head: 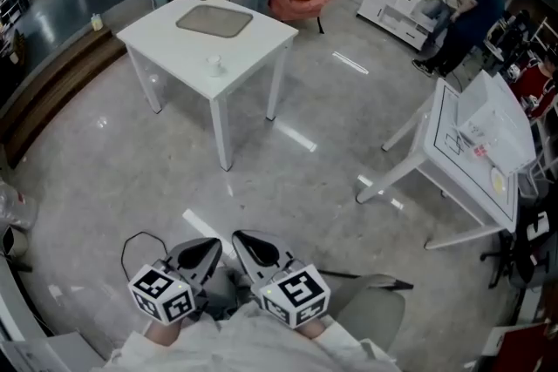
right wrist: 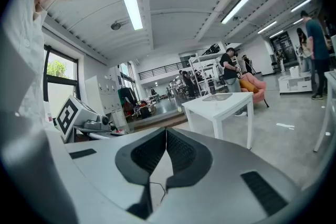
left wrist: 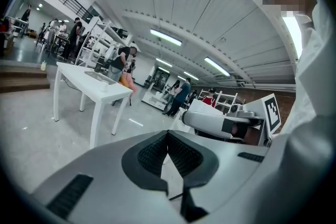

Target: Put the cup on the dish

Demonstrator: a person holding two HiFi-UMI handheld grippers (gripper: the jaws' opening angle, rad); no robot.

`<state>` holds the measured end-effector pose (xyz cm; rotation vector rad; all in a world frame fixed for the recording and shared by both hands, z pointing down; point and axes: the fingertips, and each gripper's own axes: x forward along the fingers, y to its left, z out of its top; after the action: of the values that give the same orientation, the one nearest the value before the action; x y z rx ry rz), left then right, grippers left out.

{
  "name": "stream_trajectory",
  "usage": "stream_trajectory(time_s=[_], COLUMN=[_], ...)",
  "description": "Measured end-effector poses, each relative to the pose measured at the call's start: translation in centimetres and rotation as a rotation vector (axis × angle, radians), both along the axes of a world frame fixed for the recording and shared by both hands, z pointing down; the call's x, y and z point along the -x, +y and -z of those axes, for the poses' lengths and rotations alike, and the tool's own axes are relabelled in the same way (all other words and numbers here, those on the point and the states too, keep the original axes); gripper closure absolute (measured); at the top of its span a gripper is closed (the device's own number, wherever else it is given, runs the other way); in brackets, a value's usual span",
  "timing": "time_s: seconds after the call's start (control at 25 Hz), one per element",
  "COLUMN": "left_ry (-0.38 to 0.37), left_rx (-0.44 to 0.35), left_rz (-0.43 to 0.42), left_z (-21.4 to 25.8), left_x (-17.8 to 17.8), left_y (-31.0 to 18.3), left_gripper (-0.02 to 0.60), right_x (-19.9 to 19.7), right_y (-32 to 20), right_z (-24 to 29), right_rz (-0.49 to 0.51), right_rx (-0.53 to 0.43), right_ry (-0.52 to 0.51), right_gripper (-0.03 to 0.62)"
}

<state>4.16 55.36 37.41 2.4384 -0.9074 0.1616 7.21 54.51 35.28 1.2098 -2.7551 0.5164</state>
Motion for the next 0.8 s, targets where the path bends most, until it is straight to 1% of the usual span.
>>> stream_trajectory(time_s=[0.16,0.36,0.52,0.8], left_ry=[-0.002,0.005,0.003,0.015], left_rx=[0.015,0.014,0.003,-0.05], left_rz=[-0.003,-0.009,-0.022,-0.035], left_z=[-0.9,-1.3,-1.1,1.5], left_x=[0.4,0.5,1.0,3.9], left_y=[-1.1,-4.8,-9.6,-19.9], left_gripper=[0.574,0.574,0.574,0.574], right_x=[-0.2,-0.8,-0.4,2.2], right_y=[-1.1,-5.1,-9.9,-20.4], right_z=[-0.9,-1.0,-1.0,1.6], right_rz=[-0.007,-0.047,-0.053,-0.081], right_rx=[0.015,0.017,0.009,-0.054], right_ry=[0.0,-0.009,-0.002,0.016], right_gripper=[0.58,0.58,0.579,0.58])
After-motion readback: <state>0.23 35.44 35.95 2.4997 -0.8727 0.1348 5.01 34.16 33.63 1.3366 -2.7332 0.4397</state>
